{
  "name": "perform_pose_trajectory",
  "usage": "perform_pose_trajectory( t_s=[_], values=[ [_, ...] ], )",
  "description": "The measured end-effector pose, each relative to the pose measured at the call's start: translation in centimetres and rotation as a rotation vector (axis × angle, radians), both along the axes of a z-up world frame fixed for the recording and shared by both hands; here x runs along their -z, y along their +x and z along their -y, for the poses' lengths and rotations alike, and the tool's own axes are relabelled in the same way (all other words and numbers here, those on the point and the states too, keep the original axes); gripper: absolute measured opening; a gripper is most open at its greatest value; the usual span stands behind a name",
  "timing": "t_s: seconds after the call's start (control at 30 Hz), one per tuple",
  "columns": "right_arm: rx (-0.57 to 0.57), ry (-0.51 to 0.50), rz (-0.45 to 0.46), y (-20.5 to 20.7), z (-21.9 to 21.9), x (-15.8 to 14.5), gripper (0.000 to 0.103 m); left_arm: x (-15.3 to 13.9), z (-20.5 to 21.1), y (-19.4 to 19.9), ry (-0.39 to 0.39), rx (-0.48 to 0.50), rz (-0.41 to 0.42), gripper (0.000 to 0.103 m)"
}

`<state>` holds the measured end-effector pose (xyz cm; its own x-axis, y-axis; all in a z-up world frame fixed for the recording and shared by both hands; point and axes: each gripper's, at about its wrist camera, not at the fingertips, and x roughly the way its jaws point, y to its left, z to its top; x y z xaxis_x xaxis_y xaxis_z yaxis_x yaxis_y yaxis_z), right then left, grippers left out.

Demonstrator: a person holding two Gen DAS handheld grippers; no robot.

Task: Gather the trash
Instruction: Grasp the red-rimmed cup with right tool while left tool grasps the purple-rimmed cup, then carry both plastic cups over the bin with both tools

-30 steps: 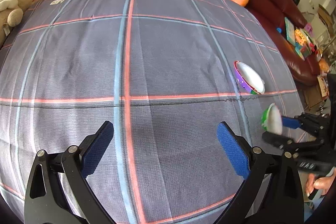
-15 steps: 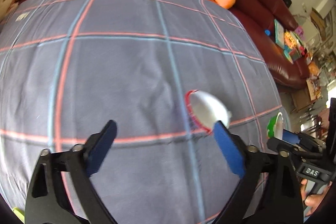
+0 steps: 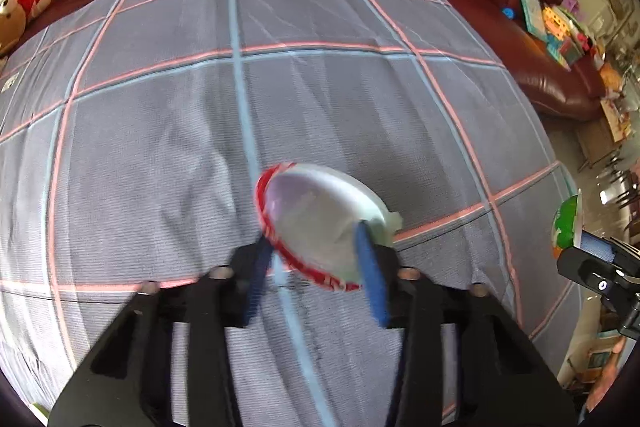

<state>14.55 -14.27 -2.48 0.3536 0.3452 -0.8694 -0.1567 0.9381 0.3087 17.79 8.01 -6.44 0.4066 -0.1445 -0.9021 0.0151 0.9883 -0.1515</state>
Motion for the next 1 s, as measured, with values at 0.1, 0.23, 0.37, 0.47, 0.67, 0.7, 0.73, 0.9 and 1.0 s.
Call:
perform_pose_trajectory(
  t_s=[0.1,0.23,0.37,0.47,0.67,0.7,0.73,0.9,1.0],
  values=[
    [0.023,0.021,-0.002,-0.2,1.2,0.3,0.054,-0.1,1.8,-0.3,0.041,0.026,0.020,0.007],
    [0.064,0.046,-0.006,-0.5,3.1,0.8,0.054,-0.7,3.6,-0.5,0.059,0.052,0.038,0.006],
    [0.095,0.066,-0.002,-1.0,4.8,0.8,0.054,-1.5,4.9,-0.9,0.058,0.060,0.051,0.006],
    [0.117,0.082,0.004,-1.6,6.1,0.7,0.054,-2.3,6.0,-1.3,0.056,0.073,0.059,0.006],
    [0.163,0.116,0.031,-2.8,9.1,0.1,0.054,-3.9,9.5,-2.5,0.065,0.131,0.084,0.006],
    [0.170,0.121,0.035,-3.0,9.7,0.0,0.054,-4.1,10.2,-2.6,0.064,0.143,0.087,0.006],
    [0.185,0.130,0.042,-3.3,10.6,-0.1,0.054,-4.3,10.9,-2.9,0.066,0.153,0.091,0.006],
    [0.247,0.156,0.065,-4.8,14.6,-0.5,0.054,-5.1,14.6,-3.4,0.072,0.217,0.101,0.006],
    [0.291,0.170,0.083,-5.5,17.2,-0.9,0.054,-5.3,17.6,-3.7,0.073,0.270,0.096,0.006]
  ],
)
